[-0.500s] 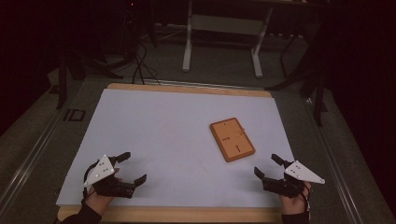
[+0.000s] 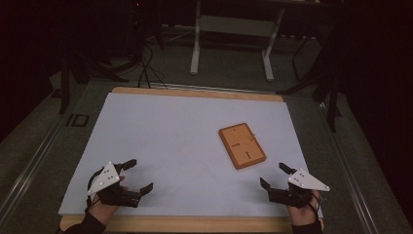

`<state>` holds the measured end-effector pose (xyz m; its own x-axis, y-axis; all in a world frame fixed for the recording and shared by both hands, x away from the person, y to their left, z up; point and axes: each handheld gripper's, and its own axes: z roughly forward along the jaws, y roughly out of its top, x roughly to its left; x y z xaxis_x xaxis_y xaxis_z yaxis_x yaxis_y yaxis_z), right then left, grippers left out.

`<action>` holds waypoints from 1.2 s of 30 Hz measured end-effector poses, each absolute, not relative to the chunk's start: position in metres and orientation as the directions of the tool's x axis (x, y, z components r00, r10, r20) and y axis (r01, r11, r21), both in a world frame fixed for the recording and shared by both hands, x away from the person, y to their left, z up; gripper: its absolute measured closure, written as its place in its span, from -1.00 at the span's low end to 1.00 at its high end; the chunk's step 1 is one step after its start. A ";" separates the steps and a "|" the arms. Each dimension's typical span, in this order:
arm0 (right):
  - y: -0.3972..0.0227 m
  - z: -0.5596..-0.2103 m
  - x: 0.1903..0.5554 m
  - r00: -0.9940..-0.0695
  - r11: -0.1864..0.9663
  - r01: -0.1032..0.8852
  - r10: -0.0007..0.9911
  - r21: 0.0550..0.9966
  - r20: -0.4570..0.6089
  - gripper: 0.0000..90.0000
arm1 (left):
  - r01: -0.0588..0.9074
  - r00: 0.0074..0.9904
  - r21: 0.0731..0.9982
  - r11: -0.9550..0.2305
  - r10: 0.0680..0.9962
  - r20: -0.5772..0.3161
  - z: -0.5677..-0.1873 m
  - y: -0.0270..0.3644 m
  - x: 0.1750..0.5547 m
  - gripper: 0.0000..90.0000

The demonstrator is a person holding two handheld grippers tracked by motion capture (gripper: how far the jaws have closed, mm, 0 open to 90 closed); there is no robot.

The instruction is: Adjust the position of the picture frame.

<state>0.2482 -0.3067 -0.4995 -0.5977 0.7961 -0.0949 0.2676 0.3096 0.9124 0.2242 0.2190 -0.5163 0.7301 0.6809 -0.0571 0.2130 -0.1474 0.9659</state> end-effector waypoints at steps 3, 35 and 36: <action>-0.304 -0.493 0.249 -0.598 0.324 0.261 0.794 0.909 -0.111 -0.75 | 0.207 0.728 0.967 -0.146 0.683 -0.053 -0.516 0.218 0.224 -0.98; -0.276 -0.462 0.314 -0.626 0.268 0.249 0.778 0.931 -0.056 -0.77 | 0.223 0.750 0.964 -0.142 0.657 -0.077 -0.517 0.215 0.223 -0.98; -0.276 -0.462 0.318 -0.629 0.265 0.259 0.776 0.929 -0.046 -0.77 | 0.223 0.750 0.964 -0.142 0.657 -0.077 -0.517 0.215 0.223 -0.98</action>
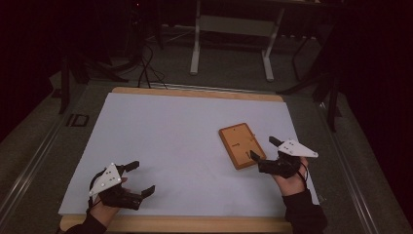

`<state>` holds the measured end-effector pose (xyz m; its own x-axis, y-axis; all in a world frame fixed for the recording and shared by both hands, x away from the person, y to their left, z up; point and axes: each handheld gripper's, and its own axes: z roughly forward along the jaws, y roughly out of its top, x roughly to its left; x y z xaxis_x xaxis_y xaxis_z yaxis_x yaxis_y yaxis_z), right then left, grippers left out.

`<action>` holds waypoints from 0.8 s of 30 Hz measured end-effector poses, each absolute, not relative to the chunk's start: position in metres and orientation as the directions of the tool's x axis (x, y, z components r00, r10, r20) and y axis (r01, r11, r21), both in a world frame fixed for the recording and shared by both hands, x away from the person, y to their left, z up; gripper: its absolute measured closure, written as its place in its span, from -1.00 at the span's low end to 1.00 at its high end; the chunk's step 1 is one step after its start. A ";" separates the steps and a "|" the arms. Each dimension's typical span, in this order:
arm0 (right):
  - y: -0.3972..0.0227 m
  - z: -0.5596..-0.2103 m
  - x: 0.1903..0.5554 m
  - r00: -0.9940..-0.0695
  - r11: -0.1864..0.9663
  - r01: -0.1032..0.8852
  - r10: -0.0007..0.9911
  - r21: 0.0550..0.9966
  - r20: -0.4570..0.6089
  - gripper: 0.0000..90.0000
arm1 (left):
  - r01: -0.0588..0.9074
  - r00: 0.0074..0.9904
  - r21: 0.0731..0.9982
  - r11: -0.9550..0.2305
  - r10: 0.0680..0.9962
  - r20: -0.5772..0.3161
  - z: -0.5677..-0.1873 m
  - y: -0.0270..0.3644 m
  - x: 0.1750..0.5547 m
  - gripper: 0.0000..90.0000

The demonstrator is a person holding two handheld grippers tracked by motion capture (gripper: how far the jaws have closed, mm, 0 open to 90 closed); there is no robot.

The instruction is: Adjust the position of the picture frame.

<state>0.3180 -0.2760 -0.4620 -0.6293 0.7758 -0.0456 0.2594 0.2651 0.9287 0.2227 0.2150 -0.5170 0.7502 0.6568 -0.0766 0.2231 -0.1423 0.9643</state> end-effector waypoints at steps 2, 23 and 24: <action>-0.276 -0.463 0.325 -0.622 0.257 0.277 0.782 0.926 -0.031 -0.77 | 0.224 0.751 0.964 -0.143 0.656 -0.077 -0.517 0.215 0.223 -0.98; -0.265 -0.489 0.388 -0.585 0.310 0.402 0.811 0.862 -0.019 -0.46 | 0.235 0.754 0.960 -0.149 0.651 -0.084 -0.518 0.215 0.224 -0.98; -0.264 -0.491 0.389 -0.584 0.311 0.407 0.812 0.859 -0.017 -0.42 | 0.235 0.755 0.960 -0.150 0.650 -0.083 -0.518 0.215 0.224 -0.98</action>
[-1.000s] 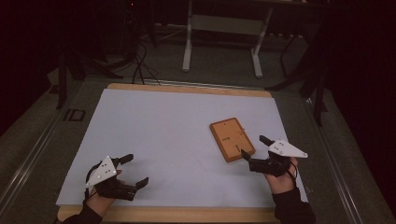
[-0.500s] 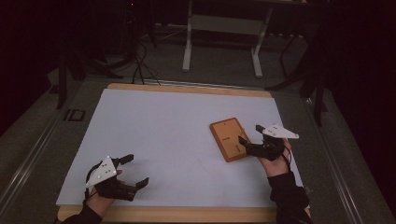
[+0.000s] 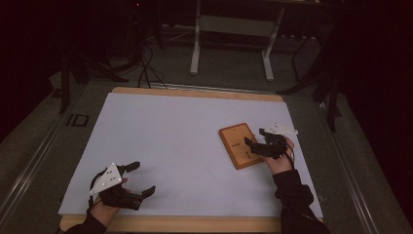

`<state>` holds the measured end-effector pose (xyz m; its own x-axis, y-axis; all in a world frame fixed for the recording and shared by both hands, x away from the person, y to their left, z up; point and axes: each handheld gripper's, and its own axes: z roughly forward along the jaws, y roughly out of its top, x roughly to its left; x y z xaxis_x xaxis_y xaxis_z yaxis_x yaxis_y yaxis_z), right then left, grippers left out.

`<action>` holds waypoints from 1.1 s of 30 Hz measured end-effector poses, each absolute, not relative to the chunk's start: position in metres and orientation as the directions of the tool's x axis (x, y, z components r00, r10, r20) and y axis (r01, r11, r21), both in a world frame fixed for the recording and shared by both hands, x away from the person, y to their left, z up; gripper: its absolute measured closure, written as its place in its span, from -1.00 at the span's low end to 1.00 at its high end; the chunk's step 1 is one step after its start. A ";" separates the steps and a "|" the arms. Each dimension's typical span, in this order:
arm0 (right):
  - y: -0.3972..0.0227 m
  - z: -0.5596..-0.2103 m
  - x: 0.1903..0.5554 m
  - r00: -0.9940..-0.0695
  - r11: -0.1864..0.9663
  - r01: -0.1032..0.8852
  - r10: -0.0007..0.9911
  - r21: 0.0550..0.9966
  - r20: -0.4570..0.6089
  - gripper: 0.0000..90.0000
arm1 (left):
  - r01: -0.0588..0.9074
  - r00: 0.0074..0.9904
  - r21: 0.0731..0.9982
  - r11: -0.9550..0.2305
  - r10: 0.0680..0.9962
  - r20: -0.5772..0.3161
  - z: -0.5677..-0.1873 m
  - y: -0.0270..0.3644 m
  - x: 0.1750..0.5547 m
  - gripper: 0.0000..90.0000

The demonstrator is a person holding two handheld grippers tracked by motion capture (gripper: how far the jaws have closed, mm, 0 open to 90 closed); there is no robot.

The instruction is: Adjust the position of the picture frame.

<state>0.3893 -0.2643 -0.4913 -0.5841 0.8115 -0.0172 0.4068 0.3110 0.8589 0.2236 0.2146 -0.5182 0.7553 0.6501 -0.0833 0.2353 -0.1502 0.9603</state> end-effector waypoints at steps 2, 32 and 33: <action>-0.264 -0.498 0.396 -0.574 0.309 0.427 0.819 0.850 -0.009 -0.35 | 0.235 0.755 0.960 -0.151 0.651 -0.083 -0.518 0.215 0.224 -0.98; -0.272 -0.533 0.416 -0.547 0.267 0.502 0.835 0.823 0.062 0.69 | 0.249 0.754 0.954 -0.166 0.652 -0.083 -0.521 0.215 0.225 -0.98; -0.273 -0.534 0.416 -0.536 0.253 0.504 0.842 0.826 0.069 0.77 | 0.252 0.754 0.953 -0.168 0.652 -0.084 -0.521 0.215 0.225 -0.98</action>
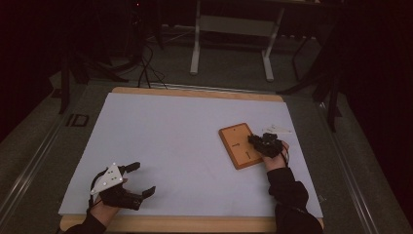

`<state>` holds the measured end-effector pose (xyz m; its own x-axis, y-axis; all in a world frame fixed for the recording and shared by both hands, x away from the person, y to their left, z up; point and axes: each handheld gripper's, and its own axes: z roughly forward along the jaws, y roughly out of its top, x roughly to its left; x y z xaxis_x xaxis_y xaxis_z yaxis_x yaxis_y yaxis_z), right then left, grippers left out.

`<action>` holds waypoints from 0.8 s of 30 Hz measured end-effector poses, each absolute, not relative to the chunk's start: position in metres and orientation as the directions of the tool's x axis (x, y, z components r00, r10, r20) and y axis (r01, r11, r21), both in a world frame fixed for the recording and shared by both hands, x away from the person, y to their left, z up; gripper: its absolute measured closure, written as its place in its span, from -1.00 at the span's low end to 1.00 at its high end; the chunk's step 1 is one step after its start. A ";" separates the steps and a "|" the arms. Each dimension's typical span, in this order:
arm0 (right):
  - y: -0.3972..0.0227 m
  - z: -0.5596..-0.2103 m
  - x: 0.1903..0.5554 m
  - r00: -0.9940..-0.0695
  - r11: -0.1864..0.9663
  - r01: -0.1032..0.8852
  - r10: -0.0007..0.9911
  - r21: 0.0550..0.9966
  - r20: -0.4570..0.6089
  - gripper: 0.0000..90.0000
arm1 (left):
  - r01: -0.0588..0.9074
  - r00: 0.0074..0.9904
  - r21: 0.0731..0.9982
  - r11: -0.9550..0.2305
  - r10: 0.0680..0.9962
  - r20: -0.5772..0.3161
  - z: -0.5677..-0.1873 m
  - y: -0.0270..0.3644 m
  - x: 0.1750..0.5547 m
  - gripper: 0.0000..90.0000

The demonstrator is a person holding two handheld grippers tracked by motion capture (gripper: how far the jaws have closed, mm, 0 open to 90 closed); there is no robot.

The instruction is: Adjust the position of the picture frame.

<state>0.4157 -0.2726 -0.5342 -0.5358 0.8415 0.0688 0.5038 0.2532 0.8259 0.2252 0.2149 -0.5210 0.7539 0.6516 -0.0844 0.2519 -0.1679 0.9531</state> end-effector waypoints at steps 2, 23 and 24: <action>-0.273 -0.535 0.416 -0.529 0.242 0.502 0.845 0.830 0.073 0.83 | 0.253 0.754 0.952 -0.170 0.651 -0.085 -0.521 0.215 0.225 -0.98; -0.269 -0.528 0.410 -0.536 0.249 0.490 0.842 0.836 0.063 0.89 | 0.259 0.754 0.950 -0.173 0.651 -0.088 -0.522 0.214 0.226 -0.98; -0.268 -0.526 0.410 -0.540 0.257 0.483 0.840 0.837 0.054 0.89 | 0.259 0.754 0.950 -0.173 0.651 -0.087 -0.522 0.214 0.226 -0.98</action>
